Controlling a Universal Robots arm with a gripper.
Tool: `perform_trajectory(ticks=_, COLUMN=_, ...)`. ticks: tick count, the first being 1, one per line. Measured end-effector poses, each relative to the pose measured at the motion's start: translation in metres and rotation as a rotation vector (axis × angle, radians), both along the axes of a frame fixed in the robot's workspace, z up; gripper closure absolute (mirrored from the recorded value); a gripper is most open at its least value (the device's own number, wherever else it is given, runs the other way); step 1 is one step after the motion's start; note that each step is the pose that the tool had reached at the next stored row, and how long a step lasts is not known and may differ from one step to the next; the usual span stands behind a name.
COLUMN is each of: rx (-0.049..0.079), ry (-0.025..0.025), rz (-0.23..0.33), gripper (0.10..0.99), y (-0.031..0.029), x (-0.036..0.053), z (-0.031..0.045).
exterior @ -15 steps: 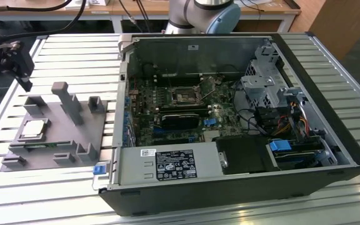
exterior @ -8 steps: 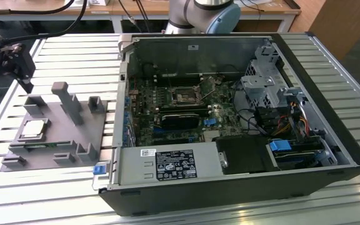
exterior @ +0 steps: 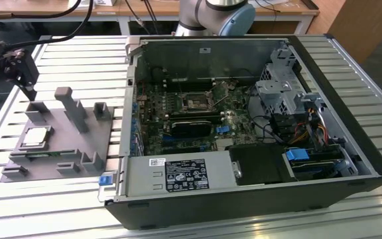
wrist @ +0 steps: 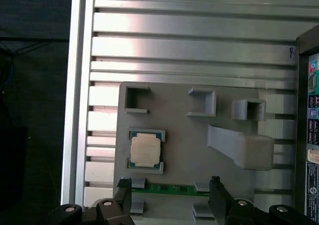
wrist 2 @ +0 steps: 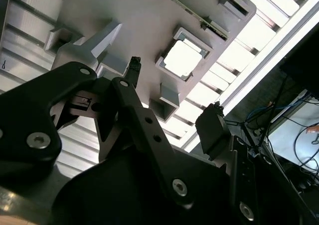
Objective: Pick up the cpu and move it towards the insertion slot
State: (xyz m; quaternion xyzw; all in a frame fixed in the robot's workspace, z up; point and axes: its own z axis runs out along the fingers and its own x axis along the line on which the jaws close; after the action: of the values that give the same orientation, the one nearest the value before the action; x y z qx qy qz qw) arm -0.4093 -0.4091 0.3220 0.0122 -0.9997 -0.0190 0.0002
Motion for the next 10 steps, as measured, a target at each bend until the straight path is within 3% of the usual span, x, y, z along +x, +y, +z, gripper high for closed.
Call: perform_trajectory(ticks=10, rx=0.000, ry=0.0002, rz=0.000, gripper=0.365, y=0.0000, x=0.0000, z=-0.0040)
